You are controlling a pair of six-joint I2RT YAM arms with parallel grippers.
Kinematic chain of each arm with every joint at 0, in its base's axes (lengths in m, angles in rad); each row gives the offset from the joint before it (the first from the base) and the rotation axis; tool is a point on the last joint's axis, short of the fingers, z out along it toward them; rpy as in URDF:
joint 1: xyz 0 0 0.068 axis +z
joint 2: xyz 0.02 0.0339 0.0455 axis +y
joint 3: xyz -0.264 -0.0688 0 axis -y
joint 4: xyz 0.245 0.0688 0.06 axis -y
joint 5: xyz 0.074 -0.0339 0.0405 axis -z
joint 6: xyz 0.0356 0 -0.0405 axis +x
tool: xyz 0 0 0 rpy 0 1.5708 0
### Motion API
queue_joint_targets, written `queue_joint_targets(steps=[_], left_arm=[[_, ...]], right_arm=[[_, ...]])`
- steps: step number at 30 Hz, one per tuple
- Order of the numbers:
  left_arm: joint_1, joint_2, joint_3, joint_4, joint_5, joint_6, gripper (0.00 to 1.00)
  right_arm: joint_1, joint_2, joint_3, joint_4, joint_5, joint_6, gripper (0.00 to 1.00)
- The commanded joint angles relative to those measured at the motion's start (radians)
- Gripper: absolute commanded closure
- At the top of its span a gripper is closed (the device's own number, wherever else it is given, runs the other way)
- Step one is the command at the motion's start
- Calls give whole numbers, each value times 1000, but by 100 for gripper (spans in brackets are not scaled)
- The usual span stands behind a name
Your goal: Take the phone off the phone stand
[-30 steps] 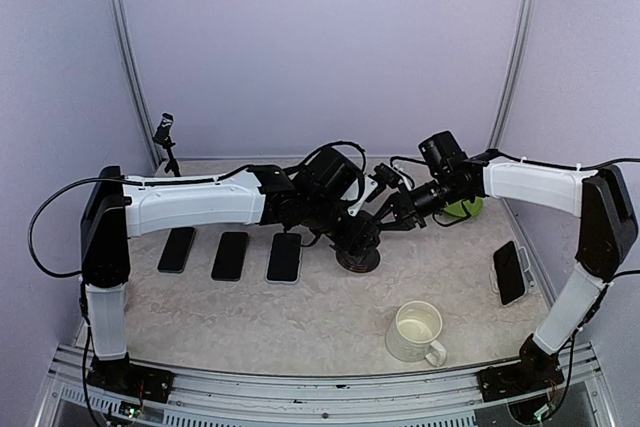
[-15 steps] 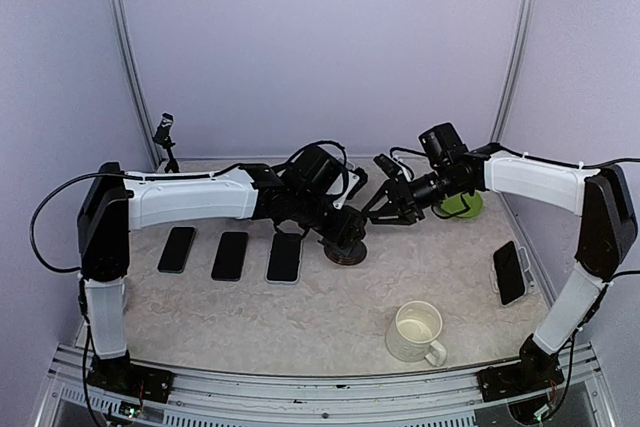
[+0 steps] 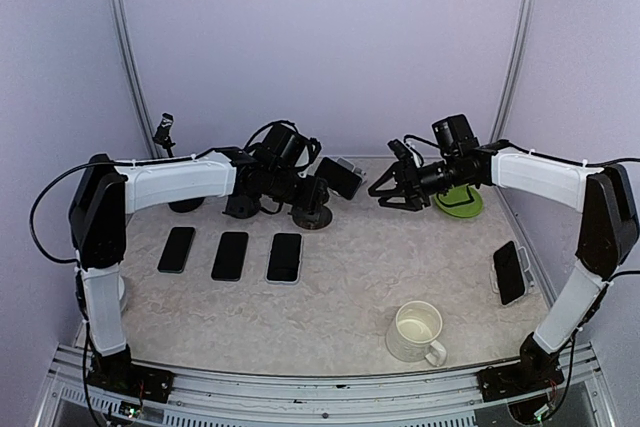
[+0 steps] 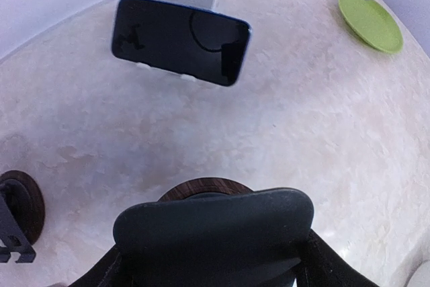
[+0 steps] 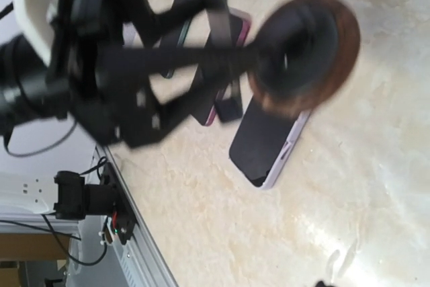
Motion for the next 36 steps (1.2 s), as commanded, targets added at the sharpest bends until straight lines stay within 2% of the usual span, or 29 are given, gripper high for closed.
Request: queue_joint_targets(steps=[1,13,24,29,33,36], left_arm=[[32,42,81,64,-92,-33,63],[97,209,196,102,-185,-60,64],[128,286,229,128,-176,-62,62],[129,287,207,126,-171,-84,53],[129,285,182,114,-180,-103,34],[129,289,179,97,-177,-111,27]], right_arm=[[-9,-20,24,27,13,16,37],[-14,-9,31,9,39,26,38],[-24,6,64,-22,71,7,38],[-52,46,131,-27,98,-3,38],[-68,98,210,-14,111,-6,36],[-79,159,287,-16,112,-15,35]])
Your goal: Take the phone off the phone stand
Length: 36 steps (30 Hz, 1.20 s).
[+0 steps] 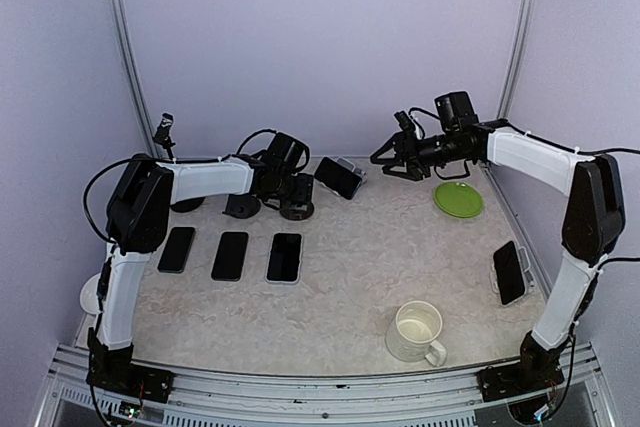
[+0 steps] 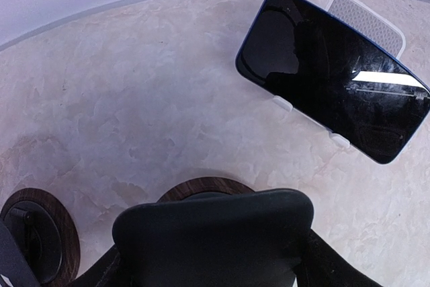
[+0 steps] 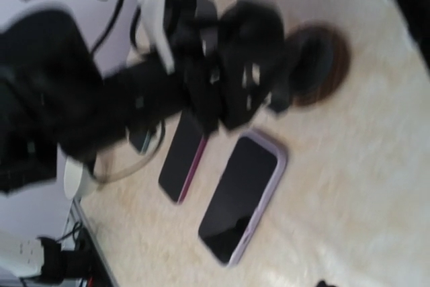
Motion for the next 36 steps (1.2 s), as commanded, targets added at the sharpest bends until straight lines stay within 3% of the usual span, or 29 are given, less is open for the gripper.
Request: queue_joint_targets(steps=[1,3,9,18,36], left_arm=[[2,7,-6,15,-14,-31,26],[6,2,-7,5,4,-35,23],[9,-31,-42,20,56,-33,1],[9,-192,-107,81,102,27,1],[16,-307,-84,46,206,112,1]], right_arm=[[-21,91,113,3,16,-25,35],[-29,140,169,-13,12,-46,35],[-45,305,356,-60,30,-116,35],[-57,542,613,-15,45,-102,40],[-76,868,846,166,56,11,52]])
